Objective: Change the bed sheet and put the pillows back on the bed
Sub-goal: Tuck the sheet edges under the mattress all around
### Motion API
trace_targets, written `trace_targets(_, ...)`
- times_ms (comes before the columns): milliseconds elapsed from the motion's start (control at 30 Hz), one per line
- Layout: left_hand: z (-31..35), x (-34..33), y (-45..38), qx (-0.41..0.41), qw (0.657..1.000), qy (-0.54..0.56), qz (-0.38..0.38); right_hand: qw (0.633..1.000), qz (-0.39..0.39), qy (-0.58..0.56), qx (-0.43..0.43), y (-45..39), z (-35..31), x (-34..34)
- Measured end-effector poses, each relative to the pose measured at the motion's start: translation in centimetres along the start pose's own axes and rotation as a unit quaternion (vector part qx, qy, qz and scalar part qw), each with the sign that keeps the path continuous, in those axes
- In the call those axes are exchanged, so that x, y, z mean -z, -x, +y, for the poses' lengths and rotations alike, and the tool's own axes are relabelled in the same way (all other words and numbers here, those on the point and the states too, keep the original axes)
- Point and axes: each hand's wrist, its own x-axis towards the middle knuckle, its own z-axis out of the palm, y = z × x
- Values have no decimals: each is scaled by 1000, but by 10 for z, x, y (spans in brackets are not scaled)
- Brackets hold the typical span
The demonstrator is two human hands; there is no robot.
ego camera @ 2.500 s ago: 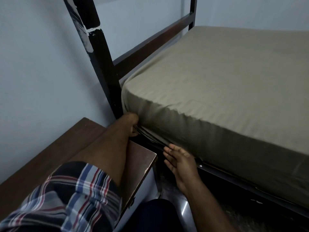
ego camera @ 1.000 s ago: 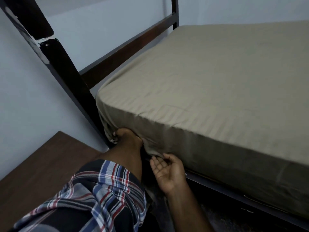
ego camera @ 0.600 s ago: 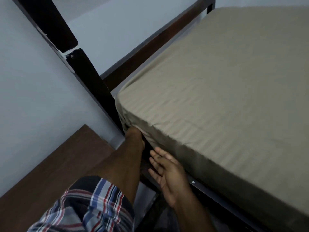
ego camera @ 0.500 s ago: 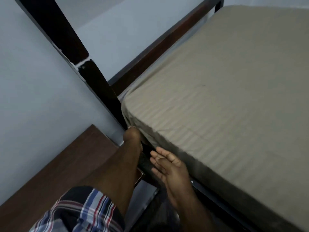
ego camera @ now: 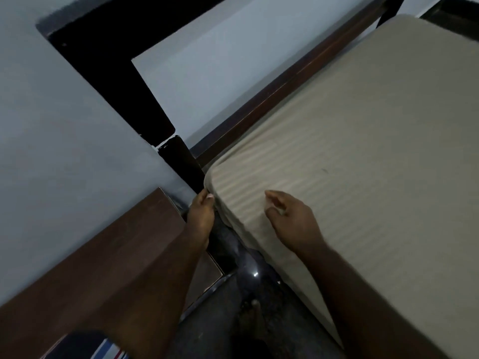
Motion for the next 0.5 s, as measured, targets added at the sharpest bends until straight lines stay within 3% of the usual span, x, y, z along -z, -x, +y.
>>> trace_targets(167,-9,1,-36,32,999,17,4,973,-92,161,140,-85,-21,-12)
trace_targets(300,-8,-11,-44,64,994,85,18,892,-154,337,260,-137,-40,-45)
trace_targets(367,-13,-16,-47,91,987,126,27,856,-180,418,244,-157,-41,-62)
trace_targets(500,-25,-19,-58,137,969,190,79,851,-205,450,174,-188,-43,-87)
